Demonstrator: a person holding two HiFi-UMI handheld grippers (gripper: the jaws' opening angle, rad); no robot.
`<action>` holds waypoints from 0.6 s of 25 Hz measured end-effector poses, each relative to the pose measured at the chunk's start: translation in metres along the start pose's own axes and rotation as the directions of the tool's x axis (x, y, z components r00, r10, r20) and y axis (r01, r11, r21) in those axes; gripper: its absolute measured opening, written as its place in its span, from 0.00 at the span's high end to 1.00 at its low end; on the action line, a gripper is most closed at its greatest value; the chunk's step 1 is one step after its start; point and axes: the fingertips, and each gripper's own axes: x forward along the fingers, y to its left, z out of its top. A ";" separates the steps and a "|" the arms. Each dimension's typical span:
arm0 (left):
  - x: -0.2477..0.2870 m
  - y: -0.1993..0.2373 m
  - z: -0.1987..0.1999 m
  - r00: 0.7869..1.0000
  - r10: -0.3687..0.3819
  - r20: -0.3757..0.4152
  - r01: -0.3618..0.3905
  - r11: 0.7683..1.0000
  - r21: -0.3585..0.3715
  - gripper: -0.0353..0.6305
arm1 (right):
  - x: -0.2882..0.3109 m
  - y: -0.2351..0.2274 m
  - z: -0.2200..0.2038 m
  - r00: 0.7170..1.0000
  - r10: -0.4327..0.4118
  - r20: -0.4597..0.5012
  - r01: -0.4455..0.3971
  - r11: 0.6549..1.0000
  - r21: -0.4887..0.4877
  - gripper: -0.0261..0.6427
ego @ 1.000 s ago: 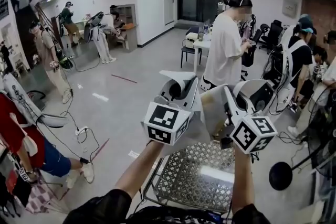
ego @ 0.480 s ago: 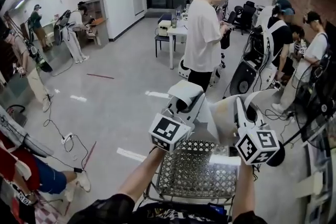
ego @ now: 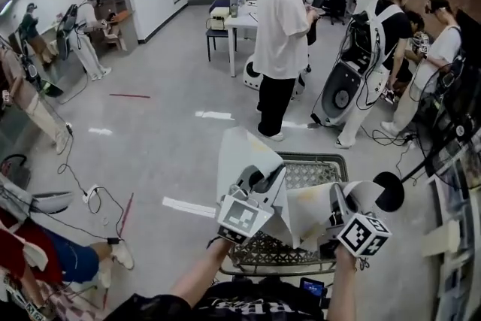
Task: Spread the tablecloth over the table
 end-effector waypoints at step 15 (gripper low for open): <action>-0.080 0.029 -0.108 0.993 0.023 -0.115 -0.066 0.921 -0.385 0.91 | -0.011 0.027 -0.089 0.994 -0.040 -0.097 0.034 0.997 -0.063 0.94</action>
